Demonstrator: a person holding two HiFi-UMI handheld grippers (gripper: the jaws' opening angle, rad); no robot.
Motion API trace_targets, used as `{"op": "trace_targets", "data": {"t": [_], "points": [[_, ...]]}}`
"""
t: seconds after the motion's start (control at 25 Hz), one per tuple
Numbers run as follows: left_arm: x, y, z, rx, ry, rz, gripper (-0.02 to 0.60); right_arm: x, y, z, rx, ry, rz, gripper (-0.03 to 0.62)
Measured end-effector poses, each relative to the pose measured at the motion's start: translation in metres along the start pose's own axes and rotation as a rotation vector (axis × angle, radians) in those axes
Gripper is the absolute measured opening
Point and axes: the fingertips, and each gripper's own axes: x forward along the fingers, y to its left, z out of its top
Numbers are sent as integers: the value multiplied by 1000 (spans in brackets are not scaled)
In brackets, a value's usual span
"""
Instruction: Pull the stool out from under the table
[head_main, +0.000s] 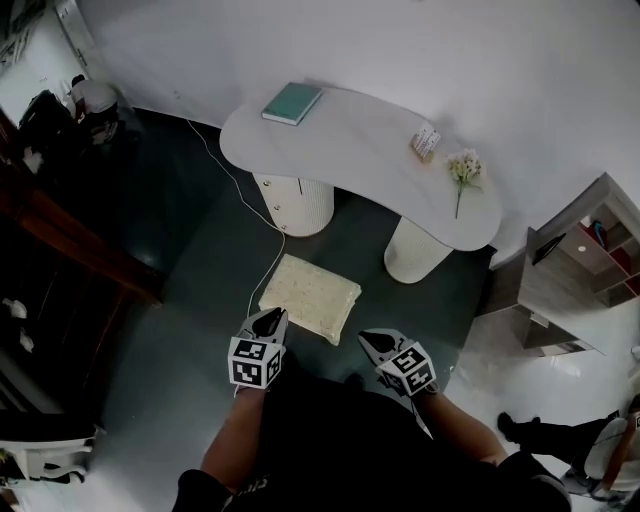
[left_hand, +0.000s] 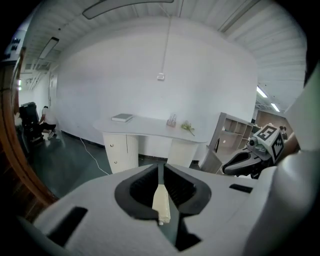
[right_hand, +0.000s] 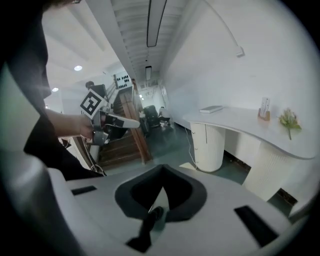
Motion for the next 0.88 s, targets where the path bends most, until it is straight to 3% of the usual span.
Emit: {"op": "trace_targets", "data": {"t": [0.12, 0.24, 0.36, 0.44, 0.56, 0.72, 0.88], "points": [[-11, -22, 17, 97, -21, 7, 44, -16, 0, 18, -6, -67, -13, 5], [-19, -31, 44, 153, -69, 8, 43, -35, -17, 52, 66, -181, -96, 5], [-23, -31, 76, 119, -154, -13, 16, -53, -29, 93, 77, -274, -134, 5], [-32, -31, 96, 92, -214, -49, 9, -63, -31, 115, 23, -300, -154, 5], [-53, -15, 127, 112, -272, -51, 9, -70, -27, 154, -54, -348, -185, 5], [-86, 6, 162, 73, -324, -91, 9, -72, -1, 203, -109, -434, -162, 5], [-110, 16, 175, 130, -322, -72, 9, -70, 30, 230, -176, -482, -159, 5]]}}
